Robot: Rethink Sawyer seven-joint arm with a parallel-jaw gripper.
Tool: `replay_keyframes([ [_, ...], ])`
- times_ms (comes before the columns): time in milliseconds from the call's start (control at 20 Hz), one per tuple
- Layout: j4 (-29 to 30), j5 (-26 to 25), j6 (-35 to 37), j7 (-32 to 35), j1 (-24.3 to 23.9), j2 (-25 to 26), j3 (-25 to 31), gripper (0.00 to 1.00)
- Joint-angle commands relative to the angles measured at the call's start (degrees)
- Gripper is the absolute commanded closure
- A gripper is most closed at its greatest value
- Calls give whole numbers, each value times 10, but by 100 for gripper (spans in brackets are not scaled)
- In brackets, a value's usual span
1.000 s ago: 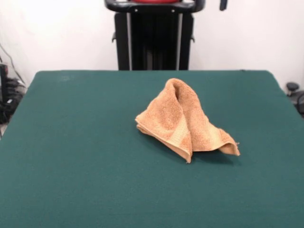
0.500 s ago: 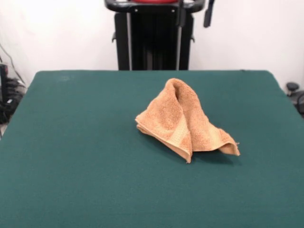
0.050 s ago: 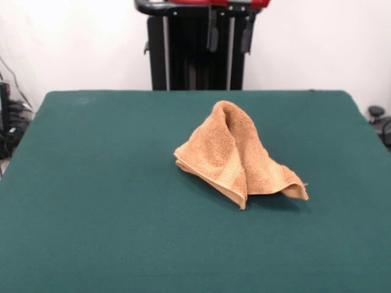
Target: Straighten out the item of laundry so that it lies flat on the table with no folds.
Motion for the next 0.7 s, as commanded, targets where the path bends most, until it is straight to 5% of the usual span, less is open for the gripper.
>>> replay_keyframes([
  [50, -30, -38, -62, 16, -24, 60, 91, 0],
  [450, -57, -85, -26, -43, -64, 87, 167, 0],
  [700, -29, -115, -17, -89, -131, 69, 275, 0],
])
